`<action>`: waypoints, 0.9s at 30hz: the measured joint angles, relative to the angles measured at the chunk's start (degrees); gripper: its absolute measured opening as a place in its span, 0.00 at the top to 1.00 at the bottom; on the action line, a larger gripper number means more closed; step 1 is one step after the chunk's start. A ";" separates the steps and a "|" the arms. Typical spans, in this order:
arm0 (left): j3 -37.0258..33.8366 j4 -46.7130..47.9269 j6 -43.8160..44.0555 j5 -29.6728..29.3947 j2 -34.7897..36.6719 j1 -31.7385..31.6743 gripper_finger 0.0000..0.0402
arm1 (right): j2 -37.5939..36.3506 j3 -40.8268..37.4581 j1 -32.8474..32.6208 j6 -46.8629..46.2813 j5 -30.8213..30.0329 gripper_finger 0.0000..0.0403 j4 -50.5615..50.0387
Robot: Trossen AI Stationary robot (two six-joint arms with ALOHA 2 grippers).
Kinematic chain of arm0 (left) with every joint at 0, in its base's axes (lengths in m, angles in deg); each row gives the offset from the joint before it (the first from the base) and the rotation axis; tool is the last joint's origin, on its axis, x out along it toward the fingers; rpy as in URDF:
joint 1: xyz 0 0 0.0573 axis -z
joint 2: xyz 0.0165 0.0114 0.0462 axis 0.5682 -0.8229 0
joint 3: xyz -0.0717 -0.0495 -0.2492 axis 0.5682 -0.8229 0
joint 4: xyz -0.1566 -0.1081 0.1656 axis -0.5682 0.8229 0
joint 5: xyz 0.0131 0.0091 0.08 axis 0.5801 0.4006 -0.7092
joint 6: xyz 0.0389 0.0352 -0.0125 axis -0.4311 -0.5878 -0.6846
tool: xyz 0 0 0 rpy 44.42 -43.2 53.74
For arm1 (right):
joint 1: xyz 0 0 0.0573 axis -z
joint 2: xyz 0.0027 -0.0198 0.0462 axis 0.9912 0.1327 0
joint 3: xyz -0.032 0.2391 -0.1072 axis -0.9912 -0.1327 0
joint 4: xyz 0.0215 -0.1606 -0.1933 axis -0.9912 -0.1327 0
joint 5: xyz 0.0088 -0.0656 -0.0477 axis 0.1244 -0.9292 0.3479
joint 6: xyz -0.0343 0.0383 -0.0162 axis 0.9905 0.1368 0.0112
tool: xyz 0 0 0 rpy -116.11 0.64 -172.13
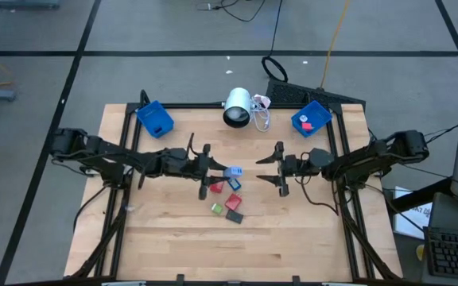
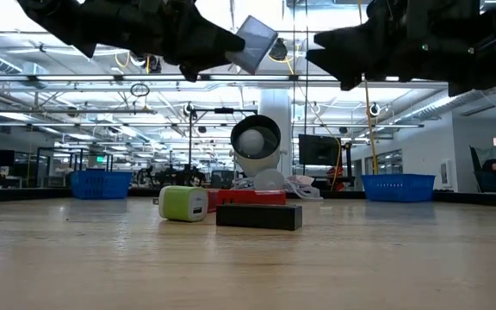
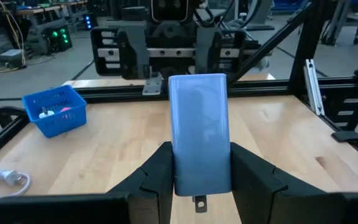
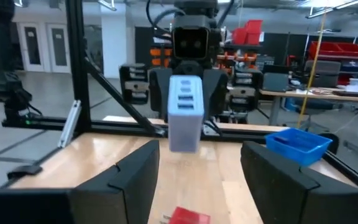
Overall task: Pick & Place Office items
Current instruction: Put the blue charger adapter into the right blue bin
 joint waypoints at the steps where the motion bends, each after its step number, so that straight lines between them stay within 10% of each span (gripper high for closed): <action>1: 0.00 0.00 0.02 0.00 0.00 0.00 0.69 | 0.00 0.44 -0.30 -0.29 -0.02 0.44 -0.51; 27: 6.23 -5.99 1.45 3.28 -9.42 0.63 0.69 | 2.77 3.29 -3.36 -0.90 -3.88 0.36 -1.24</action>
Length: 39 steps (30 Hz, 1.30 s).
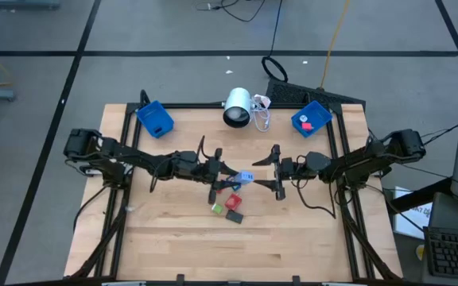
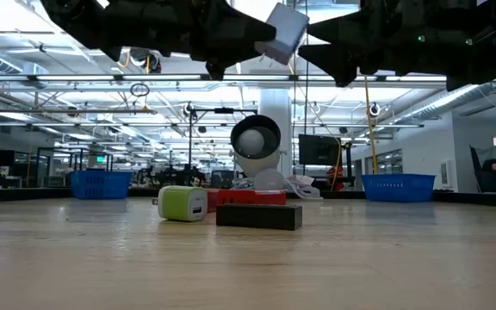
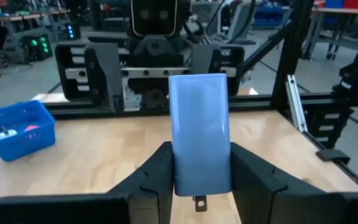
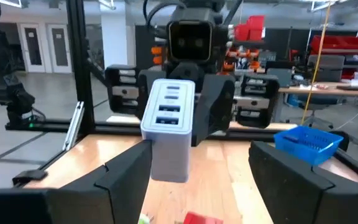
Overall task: Pick & Place Office items
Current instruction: Put the blue charger adapter into the right blue bin
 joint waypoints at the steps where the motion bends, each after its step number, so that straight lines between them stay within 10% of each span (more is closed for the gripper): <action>1: 0.05 0.39 -0.10 0.27 -0.02 0.02 0.69 | 0.88 0.70 -0.05 0.03 0.19 0.36 0.05; 29: 0.39 2.65 0.26 -1.50 -0.25 -0.09 0.69 | 6.85 5.53 -0.86 1.44 -0.20 0.37 0.09; 39: 0.38 2.67 0.34 -1.56 -0.24 -0.09 0.67 | 6.85 5.51 -0.87 1.44 -0.02 0.55 -0.09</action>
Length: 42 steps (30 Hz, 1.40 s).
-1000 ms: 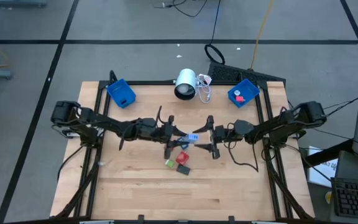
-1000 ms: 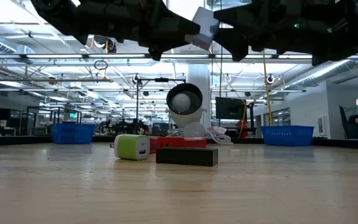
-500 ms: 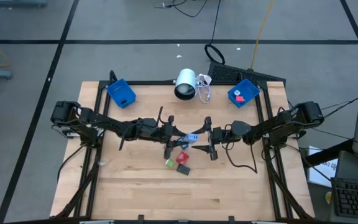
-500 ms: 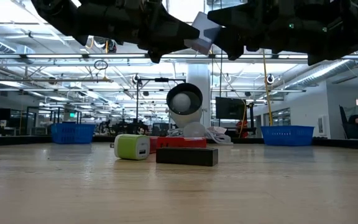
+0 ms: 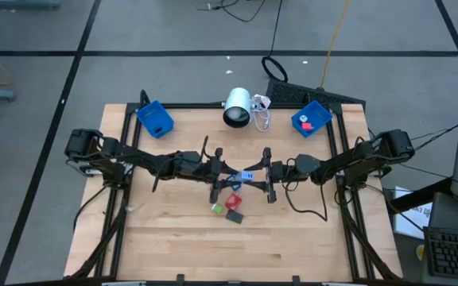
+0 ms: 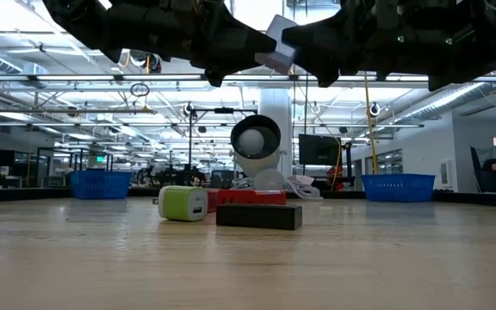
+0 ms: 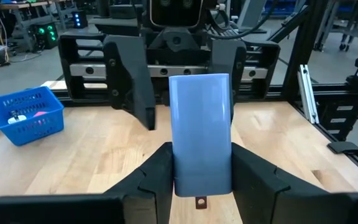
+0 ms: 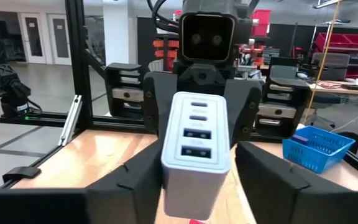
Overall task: Pick & Place Office items
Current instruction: Put the blue charger adapter into the right blue bin
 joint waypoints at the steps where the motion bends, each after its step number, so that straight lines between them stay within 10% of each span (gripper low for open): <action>1: -0.01 0.00 0.02 0.00 0.01 0.00 0.67 | -0.01 0.00 0.00 0.00 0.02 0.58 0.00; 14: -0.08 5.13 5.34 0.82 3.92 0.00 0.52 | -0.02 -0.07 0.11 0.41 3.21 0.71 -0.31; 31: -0.09 55.03 -1.76 -5.84 30.16 -0.07 0.30 | -10.61 -0.09 2.11 0.01 2.58 0.70 -15.68; 42: -16.47 42.23 -2.62 -2.60 46.87 -0.37 0.32 | -16.92 -2.27 2.49 0.56 -7.70 0.71 -26.42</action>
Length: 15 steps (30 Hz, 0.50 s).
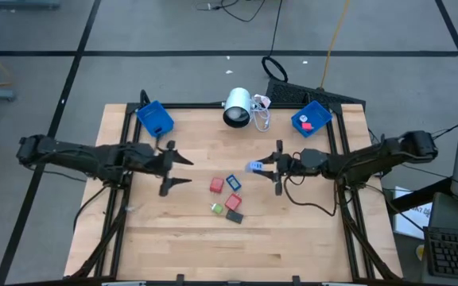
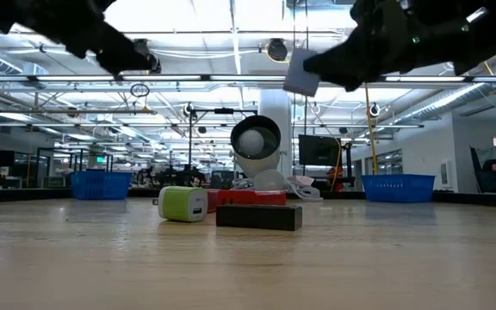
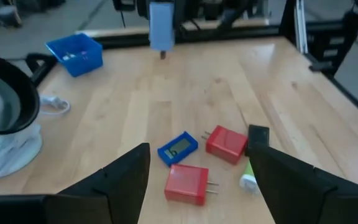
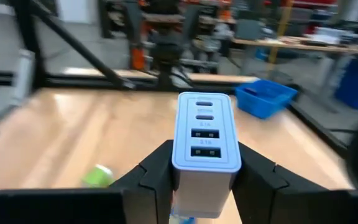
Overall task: Pick & Place Office items
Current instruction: Put the blue charger adapter into the right blue bin
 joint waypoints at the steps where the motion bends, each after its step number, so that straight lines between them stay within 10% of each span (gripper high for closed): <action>1: -1.98 -1.43 0.41 -0.02 1.96 -0.18 0.33 | -0.57 -0.84 0.00 0.37 -1.91 0.71 -0.26; 15: -18.76 -7.72 7.09 -1.35 18.63 -4.12 0.30 | -4.91 -8.50 13.20 0.72 -21.24 0.71 -4.07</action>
